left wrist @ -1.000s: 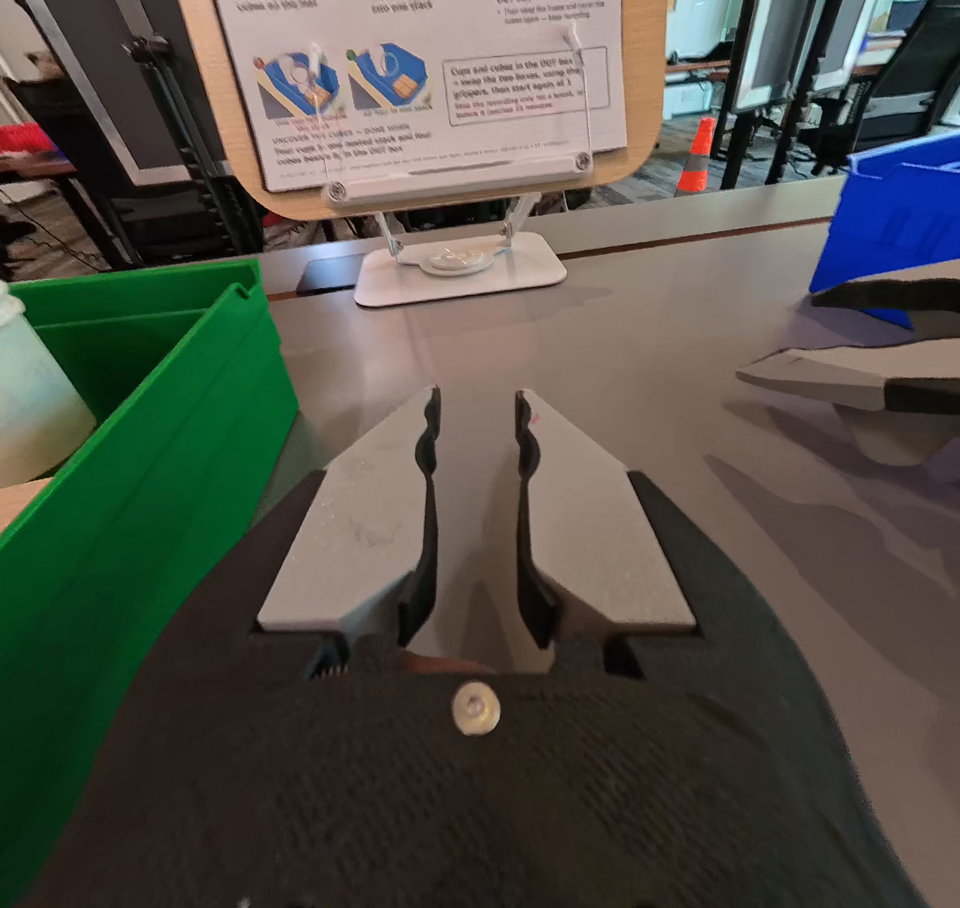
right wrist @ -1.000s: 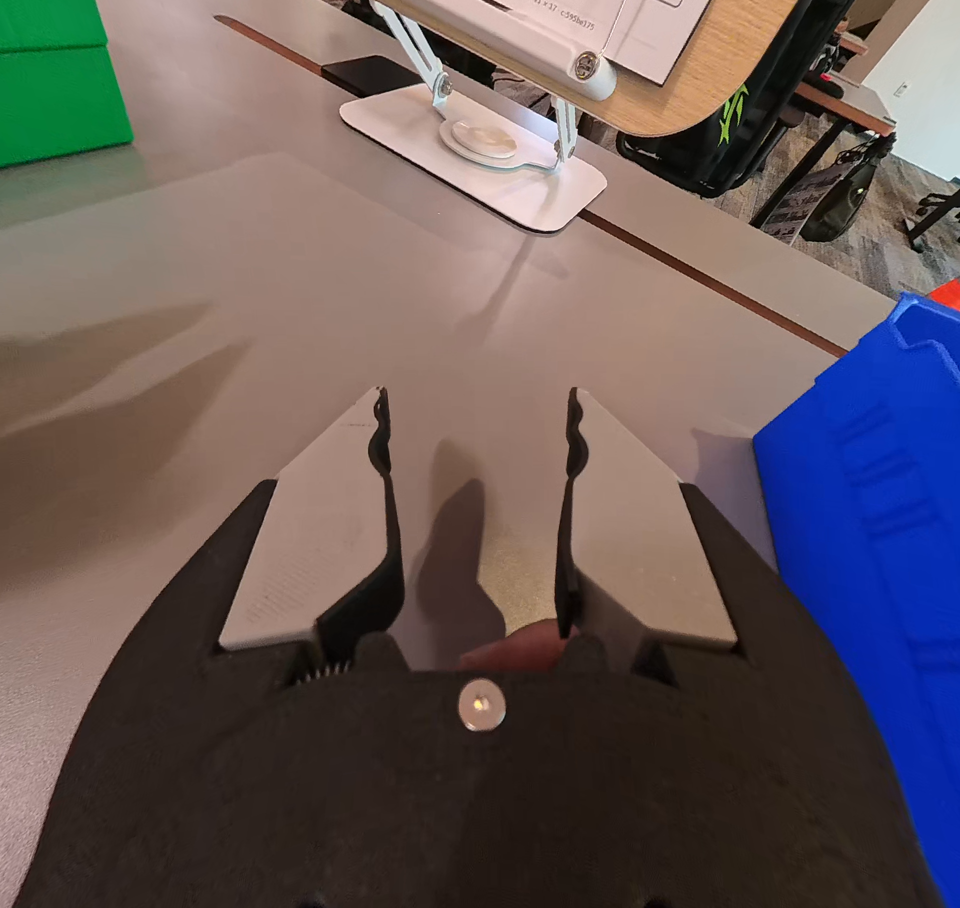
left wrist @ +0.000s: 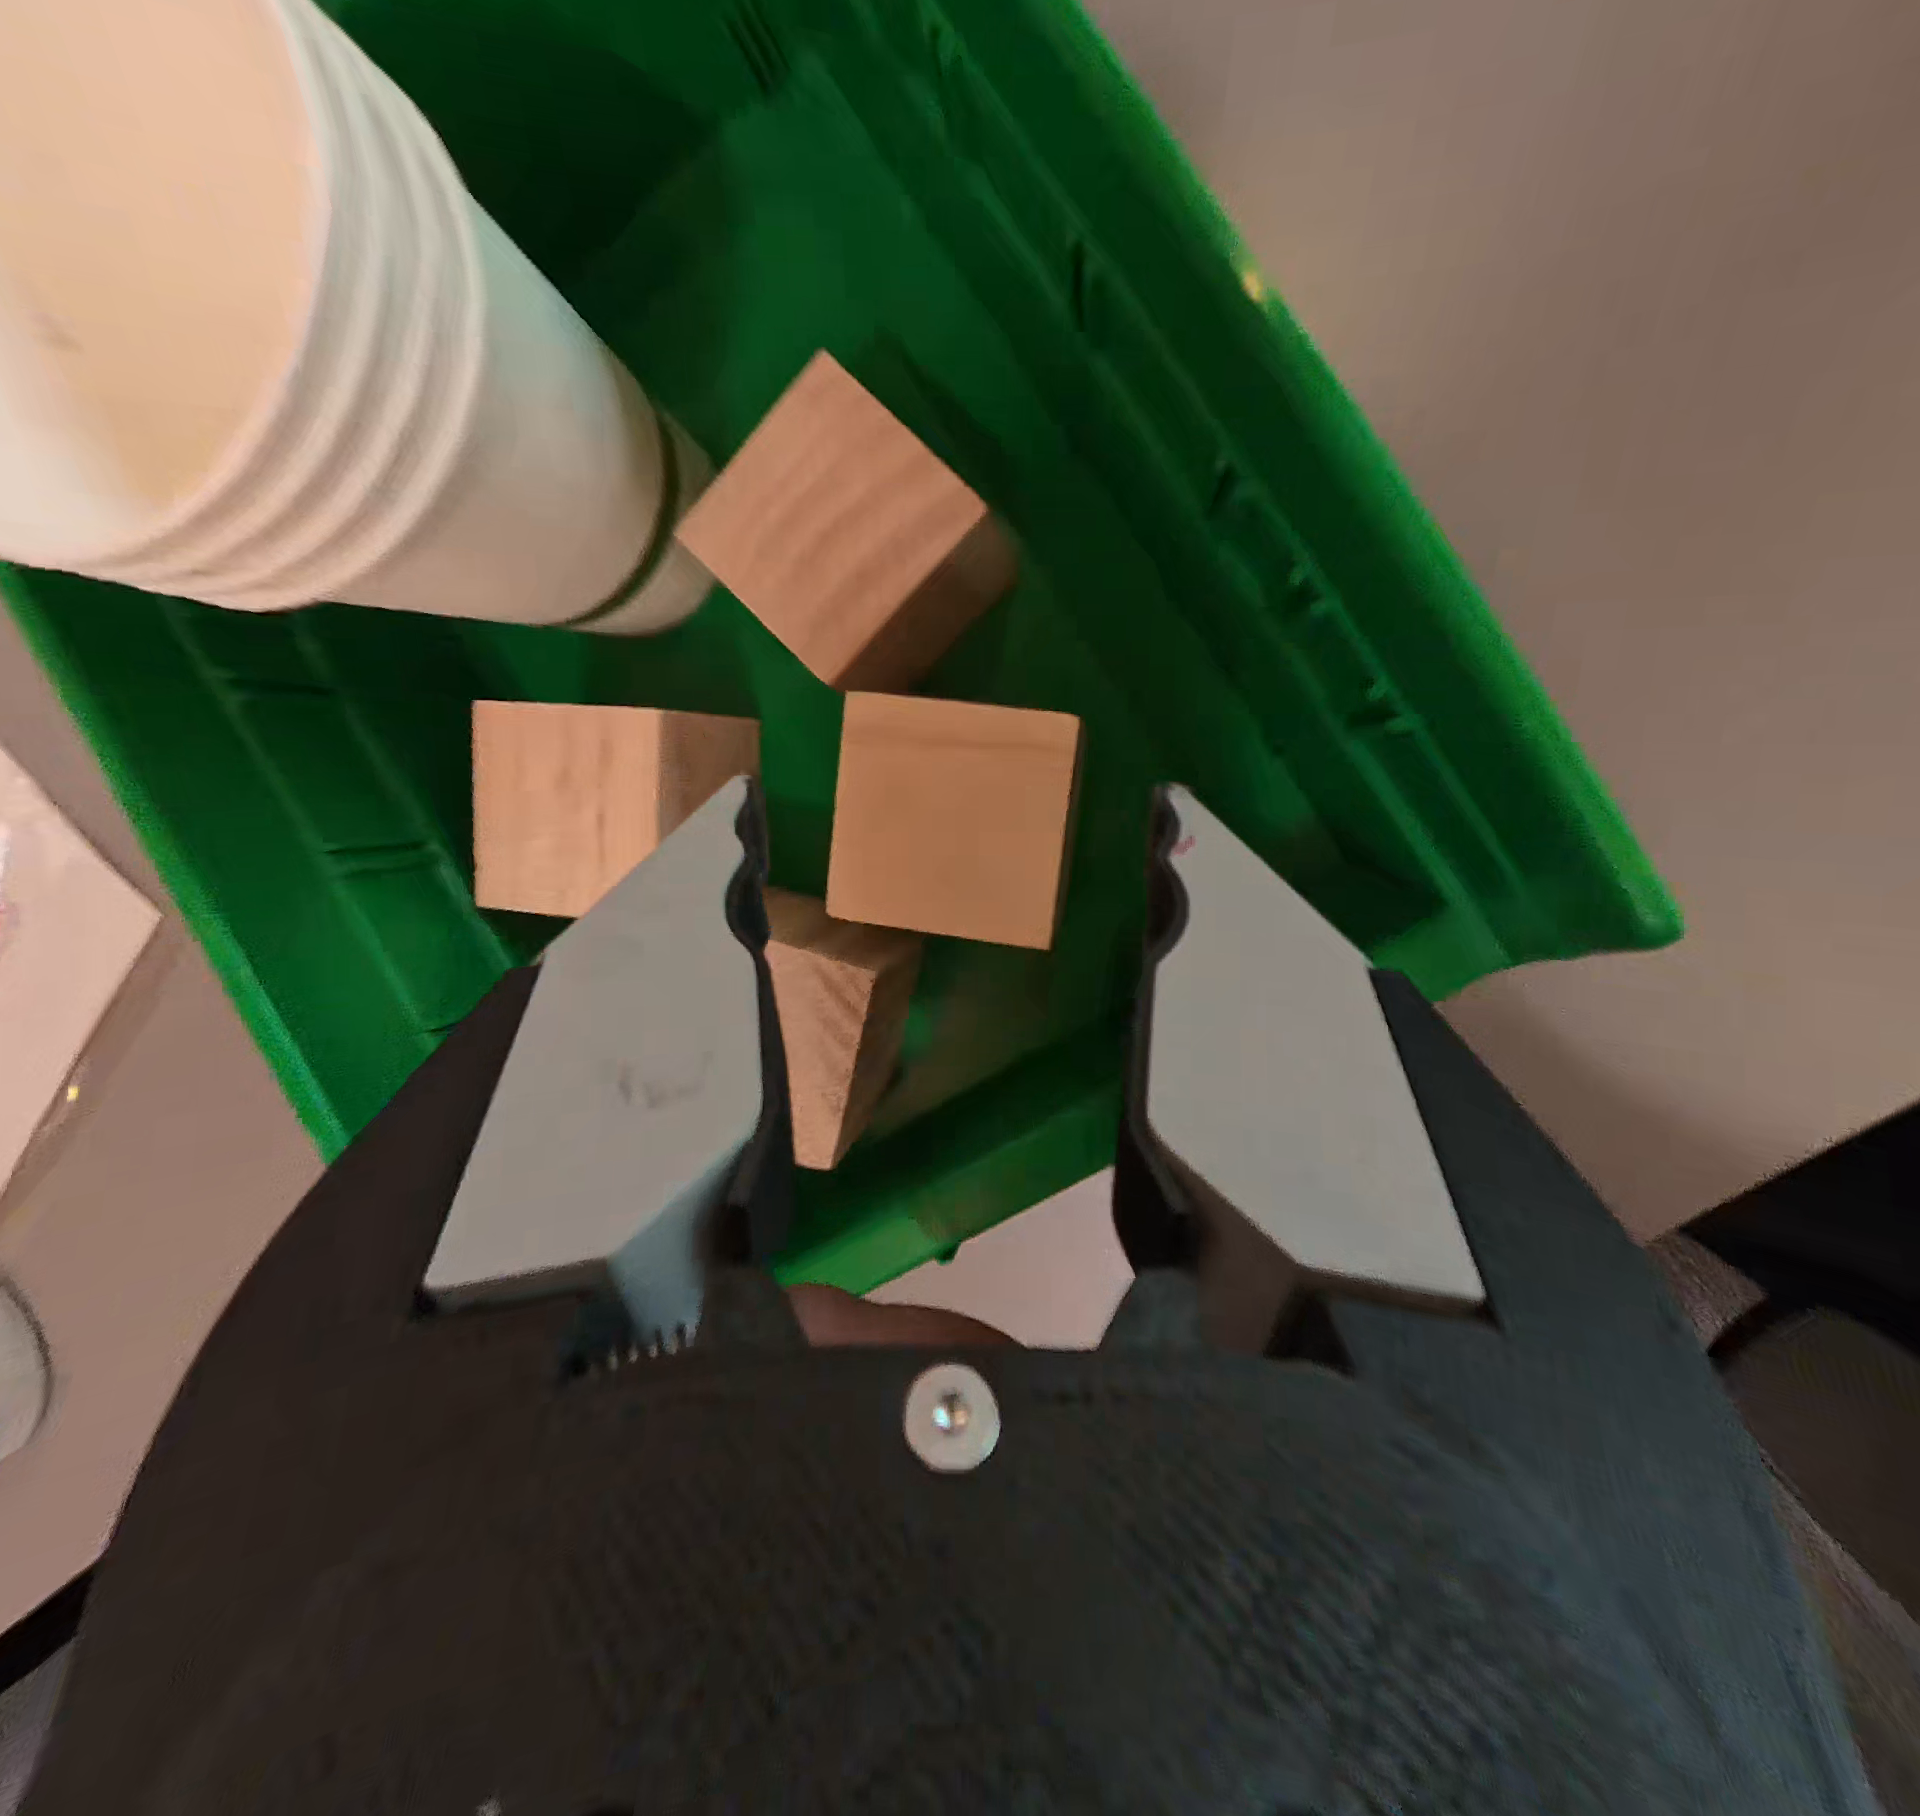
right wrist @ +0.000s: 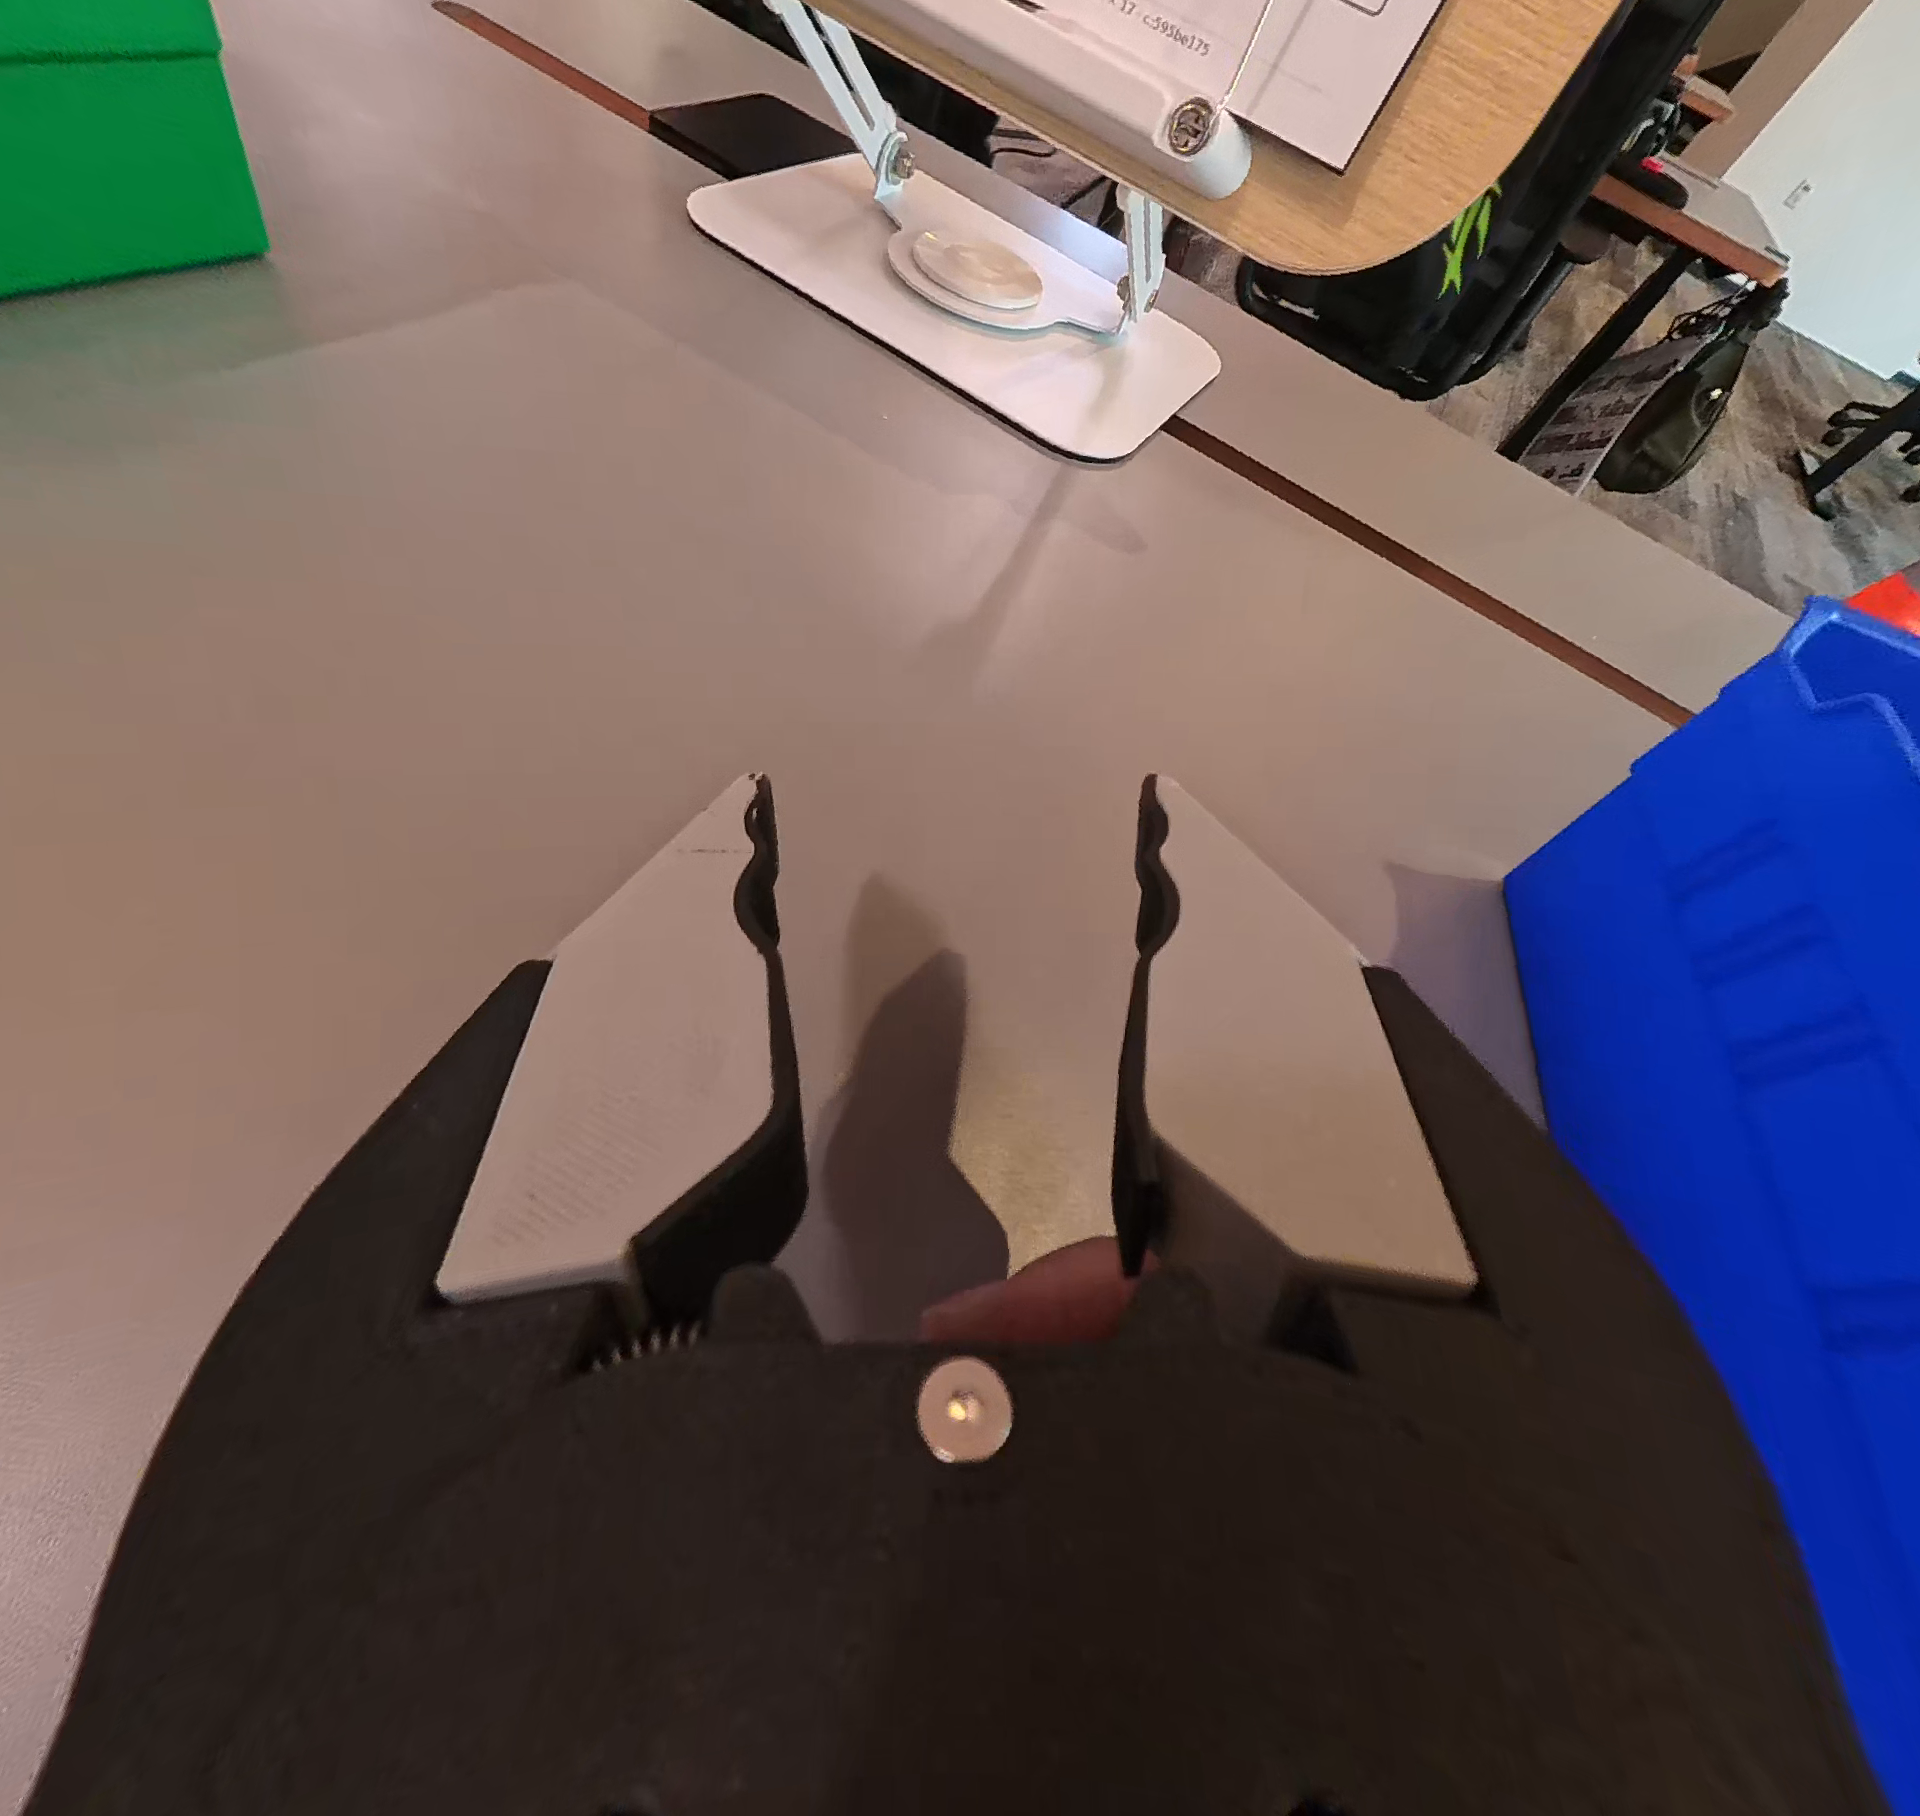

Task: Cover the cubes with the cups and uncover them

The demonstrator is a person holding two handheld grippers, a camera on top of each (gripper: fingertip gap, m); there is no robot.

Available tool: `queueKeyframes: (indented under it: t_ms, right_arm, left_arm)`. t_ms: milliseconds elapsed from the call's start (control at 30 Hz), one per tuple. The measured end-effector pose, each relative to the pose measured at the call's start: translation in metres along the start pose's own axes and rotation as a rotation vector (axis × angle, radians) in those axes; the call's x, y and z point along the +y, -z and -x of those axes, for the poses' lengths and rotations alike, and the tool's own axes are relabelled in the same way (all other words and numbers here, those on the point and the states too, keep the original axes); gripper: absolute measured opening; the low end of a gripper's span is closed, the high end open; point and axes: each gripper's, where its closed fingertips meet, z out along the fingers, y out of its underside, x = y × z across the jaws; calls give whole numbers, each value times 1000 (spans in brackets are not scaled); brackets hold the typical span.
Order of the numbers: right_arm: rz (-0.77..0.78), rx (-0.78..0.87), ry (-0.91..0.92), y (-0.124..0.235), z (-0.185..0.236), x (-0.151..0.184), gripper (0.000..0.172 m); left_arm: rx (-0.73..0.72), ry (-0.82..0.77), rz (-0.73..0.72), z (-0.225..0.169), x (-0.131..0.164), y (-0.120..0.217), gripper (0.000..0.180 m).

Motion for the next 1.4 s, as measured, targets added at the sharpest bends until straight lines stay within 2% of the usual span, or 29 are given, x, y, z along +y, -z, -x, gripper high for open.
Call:
queueKeyframes:
  t_ms: [200, 333, 433, 500, 567, 667, 733, 800, 867, 967, 1033, 1100, 1133, 1200, 1233, 1333, 1400]
  right_arm:
    - [9, -10, -23, -1, -1, 1, 67]
    - [-8, -15, -39, 2, -2, 0, 65]
    - [-5, -26, -56, 1, -3, 0, 65]
    - [-5, -33, -66, 1, -2, -1, 65]
    - [-8, -44, -71, 1, 0, -2, 65]
    - [-46, -122, -86, 5, 14, -9, 65]
    - [-109, -280, -140, 16, 38, -22, 62]
    - [-191, -489, -225, 34, 64, -41, 65]
    - [-266, -685, -299, 56, 85, -59, 76]
    - [-355, -874, -371, 83, 99, -76, 88]
    - [-368, -906, -389, 89, 101, -78, 87]
    - [-291, -878, -367, 80, 103, -64, 81]
    - [-242, -878, -348, 75, 106, -55, 82]
    - [-216, -972, -354, 81, 116, -52, 60]
    - [-207, -982, -351, 81, 117, -52, 60]
    - [-139, -882, -226, 65, 122, -38, 59]
    - [-114, -779, -181, 54, 118, -33, 59]
  left_arm:
    - [-21, -75, 211, 2, 34, -44, 63]
    - [-79, -77, 219, 13, 29, -45, 63]
    - [-242, -46, 135, 38, 10, -21, 63]
    - [-437, 59, -8, 67, -15, 13, 63]
    - [-502, 129, -194, 67, -46, 47, 62]
    - [-542, 30, -434, 23, -98, 81, 62]
    - [-552, -63, -547, -26, -128, 87, 62]
    - [-553, -159, -625, -77, -152, 77, 62]
    - [-584, -250, -672, -120, -170, 57, 63]
    - [-610, -328, -723, -164, -189, 14, 62]
    - [-614, -320, -774, -185, -198, -7, 62]
    - [-573, -282, -839, -203, -204, -21, 62]
    - [-580, -310, -812, -207, -205, -26, 63]
    - [-640, -315, -805, -205, -207, -24, 62]
    - [-611, -287, -815, -205, -205, -27, 61]
    - [-524, -225, -724, -201, -191, -51, 59]
    - [-584, -216, -673, -191, -185, -53, 72]
